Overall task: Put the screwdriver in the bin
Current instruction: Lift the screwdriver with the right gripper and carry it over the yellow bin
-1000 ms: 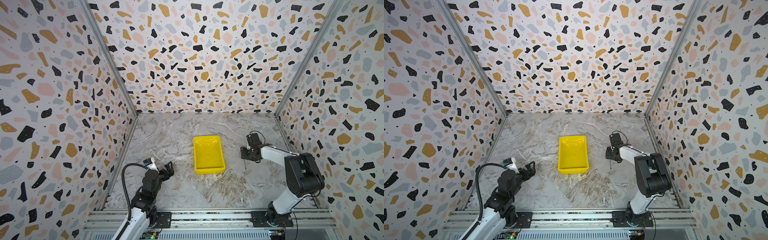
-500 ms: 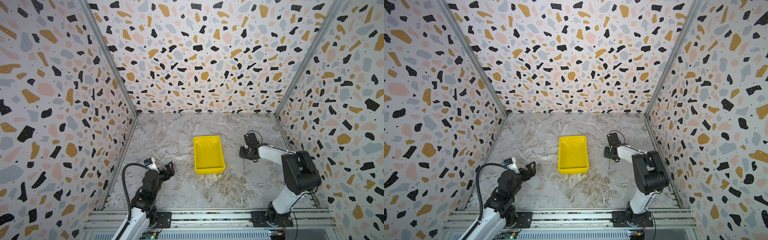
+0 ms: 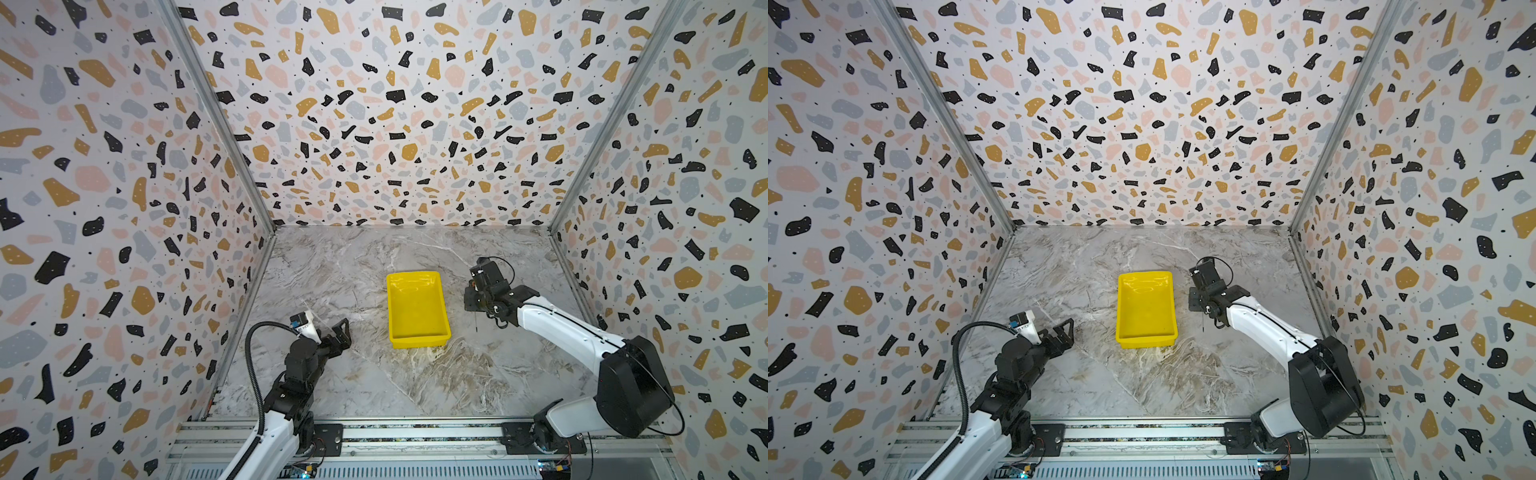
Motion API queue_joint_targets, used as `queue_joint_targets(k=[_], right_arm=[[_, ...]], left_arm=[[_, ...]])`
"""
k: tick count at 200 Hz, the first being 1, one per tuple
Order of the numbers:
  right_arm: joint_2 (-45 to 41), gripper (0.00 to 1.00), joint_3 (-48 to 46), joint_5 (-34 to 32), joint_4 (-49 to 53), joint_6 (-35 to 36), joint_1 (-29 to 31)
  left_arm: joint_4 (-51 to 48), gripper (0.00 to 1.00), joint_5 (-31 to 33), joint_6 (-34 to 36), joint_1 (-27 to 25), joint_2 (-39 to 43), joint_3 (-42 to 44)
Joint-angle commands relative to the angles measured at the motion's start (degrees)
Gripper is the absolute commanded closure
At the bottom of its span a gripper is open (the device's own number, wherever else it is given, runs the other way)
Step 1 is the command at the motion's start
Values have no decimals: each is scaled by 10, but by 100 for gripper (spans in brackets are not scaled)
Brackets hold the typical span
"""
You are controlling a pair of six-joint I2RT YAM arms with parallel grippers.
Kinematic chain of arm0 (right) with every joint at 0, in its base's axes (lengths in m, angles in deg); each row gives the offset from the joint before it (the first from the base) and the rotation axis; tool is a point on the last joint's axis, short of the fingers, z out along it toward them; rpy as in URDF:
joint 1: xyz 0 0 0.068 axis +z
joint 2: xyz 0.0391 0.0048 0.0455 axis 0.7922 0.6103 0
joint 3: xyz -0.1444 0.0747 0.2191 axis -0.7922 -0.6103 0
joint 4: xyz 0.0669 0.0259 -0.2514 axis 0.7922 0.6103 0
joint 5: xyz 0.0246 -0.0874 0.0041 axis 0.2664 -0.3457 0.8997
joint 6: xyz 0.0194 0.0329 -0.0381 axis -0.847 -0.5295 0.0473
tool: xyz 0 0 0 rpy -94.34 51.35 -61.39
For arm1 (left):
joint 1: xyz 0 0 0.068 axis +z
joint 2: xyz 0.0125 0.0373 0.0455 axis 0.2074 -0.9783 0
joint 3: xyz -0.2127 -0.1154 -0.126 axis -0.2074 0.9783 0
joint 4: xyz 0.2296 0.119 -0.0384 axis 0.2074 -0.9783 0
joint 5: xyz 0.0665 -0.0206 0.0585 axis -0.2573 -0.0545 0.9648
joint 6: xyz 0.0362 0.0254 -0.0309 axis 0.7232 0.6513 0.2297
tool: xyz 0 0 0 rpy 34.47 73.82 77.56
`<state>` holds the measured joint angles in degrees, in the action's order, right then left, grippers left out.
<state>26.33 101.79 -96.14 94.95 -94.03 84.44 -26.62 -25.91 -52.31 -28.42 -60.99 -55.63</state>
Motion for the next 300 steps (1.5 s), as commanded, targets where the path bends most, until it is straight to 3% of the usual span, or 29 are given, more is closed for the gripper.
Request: queue_joint_targets(k=[1,35,63,114,140,168,211,245,300], right_arm=[[0,96,43,18,18,-34,35],[62,95,94,42,-12,-54,106],[140,95,136,83,-16,-76,117],[201,95,142,124,-69,-106,125],[228,95,147,124,-72,-110,135],[245,95,151,129,-75,-116,136],[281,94,175,124,-84,-129,136],[313,93,194,124,-85,-147,136],[331,86,217,113,-61,-151,136]], left_arm=[[41,0,0,41,-36,-55,-31],[-48,0,106,72,-95,-151,-98],[-74,0,160,59,-107,-169,-112],[-78,0,121,35,-107,-168,-115],[-159,0,217,35,-106,-184,-169],[-216,0,312,-11,-105,-178,-182],[-128,0,182,36,-106,-74,-109],[-125,0,185,37,-105,-16,-85],[-125,0,191,35,-105,-24,-87]])
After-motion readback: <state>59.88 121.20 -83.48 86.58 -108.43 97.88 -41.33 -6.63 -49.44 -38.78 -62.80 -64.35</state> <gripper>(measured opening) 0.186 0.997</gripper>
